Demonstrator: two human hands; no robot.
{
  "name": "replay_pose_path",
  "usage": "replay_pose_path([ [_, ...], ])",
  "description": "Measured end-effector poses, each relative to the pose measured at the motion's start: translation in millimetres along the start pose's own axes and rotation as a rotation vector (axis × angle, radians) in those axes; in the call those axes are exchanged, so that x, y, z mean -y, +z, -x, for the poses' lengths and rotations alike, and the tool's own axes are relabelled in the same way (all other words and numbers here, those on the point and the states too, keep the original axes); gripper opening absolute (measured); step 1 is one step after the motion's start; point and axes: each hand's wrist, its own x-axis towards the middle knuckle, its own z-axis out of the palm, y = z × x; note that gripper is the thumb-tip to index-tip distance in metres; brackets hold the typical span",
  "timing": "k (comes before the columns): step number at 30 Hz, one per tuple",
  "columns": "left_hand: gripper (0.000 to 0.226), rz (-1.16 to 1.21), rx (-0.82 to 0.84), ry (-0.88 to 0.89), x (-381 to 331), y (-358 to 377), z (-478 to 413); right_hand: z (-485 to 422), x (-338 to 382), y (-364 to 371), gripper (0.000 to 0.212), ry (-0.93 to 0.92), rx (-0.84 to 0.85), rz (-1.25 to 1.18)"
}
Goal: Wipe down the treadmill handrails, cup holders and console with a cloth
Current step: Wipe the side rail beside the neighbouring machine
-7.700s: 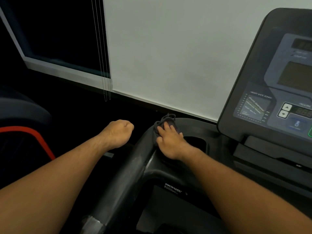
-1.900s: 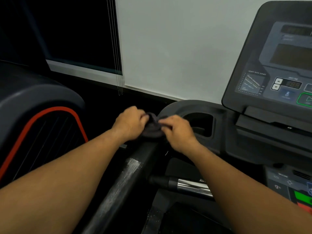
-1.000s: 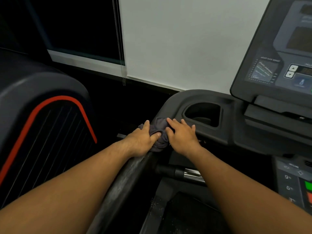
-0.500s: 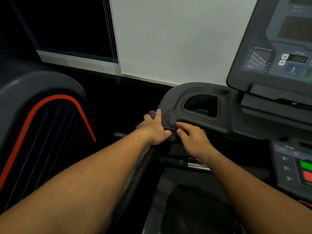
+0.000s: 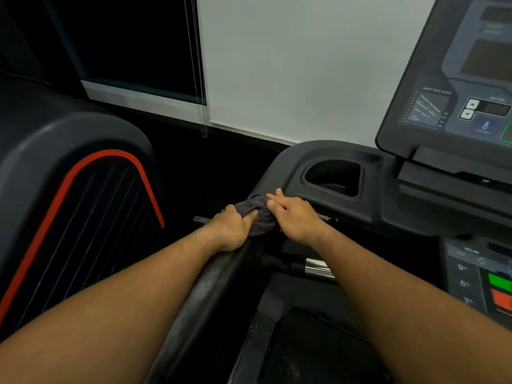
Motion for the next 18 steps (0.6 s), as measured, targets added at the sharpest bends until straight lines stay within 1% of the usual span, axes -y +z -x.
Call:
replay_pose_path([
  [2, 0.063, -0.049, -0.086, -0.047, -11, 3, -1, -3, -2, -7, 0.043, 0.009, 0.011, -0.065],
  [4, 0.060, -0.130, -0.151, -0.078, -21, 8, 7, -5, -1, -9, 0.043, 0.004, 0.026, -0.029],
  [5, 0.063, -0.177, -0.149, -0.062, -25, 10, 14, -5, 0, -10, 0.043, -0.001, 0.030, 0.001],
  [8, 0.079, -0.380, -0.096, 0.081, -26, 19, 35, -4, -1, -12, 0.045, 0.006, 0.038, 0.010],
  [10, 0.084, -0.447, -0.055, 0.105, -20, 20, 47, -2, 0, -13, 0.048, 0.005, 0.067, -0.018],
  [12, 0.081, -0.450, -0.043, 0.105, -10, 20, 58, 0, 4, -12, 0.052, -0.013, 0.098, 0.048],
  [14, 0.080, -0.419, -0.080, 0.074, 2, 22, 71, 7, 11, -6, 0.053, -0.046, 0.122, 0.180],
  [16, 0.084, -0.369, -0.117, -0.005, 8, 22, 80, 14, 14, 2, 0.053, -0.098, 0.125, 0.286],
  [18, 0.088, -0.317, -0.150, -0.094, 10, 22, 84, 20, 13, 8, 0.053, -0.123, 0.137, 0.303],
])
